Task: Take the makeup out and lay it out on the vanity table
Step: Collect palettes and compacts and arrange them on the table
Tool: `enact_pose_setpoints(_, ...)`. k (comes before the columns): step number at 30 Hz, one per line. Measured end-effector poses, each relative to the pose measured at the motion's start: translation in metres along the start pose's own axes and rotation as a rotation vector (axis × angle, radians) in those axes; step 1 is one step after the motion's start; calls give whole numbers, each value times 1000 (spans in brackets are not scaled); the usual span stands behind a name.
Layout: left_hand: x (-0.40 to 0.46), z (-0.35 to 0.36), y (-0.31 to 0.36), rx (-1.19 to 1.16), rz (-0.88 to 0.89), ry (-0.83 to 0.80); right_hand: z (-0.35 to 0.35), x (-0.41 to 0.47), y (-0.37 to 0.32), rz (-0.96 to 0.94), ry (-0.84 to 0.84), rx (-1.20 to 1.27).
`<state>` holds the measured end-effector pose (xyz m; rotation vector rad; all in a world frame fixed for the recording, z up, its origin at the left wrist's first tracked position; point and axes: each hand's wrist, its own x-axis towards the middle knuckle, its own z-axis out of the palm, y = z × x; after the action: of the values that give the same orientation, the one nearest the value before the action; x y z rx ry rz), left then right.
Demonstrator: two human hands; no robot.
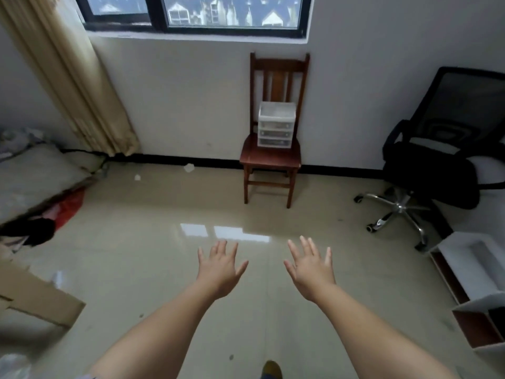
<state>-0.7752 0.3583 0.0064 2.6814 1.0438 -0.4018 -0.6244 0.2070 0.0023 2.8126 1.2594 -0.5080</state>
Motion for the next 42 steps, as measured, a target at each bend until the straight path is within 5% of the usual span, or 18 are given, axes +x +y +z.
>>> enact_pose_setpoints(32,746,-209,36,-52,151,23,-167,709,106,159,-72,185)
enact_pose_setpoints(37,867,-210,36,-37,142,-5,-162,837,108,156,-84,423)
enact_pose_setpoints(42,954,-195,36,37,249,-36,-140,937,96,458,-150,1060)
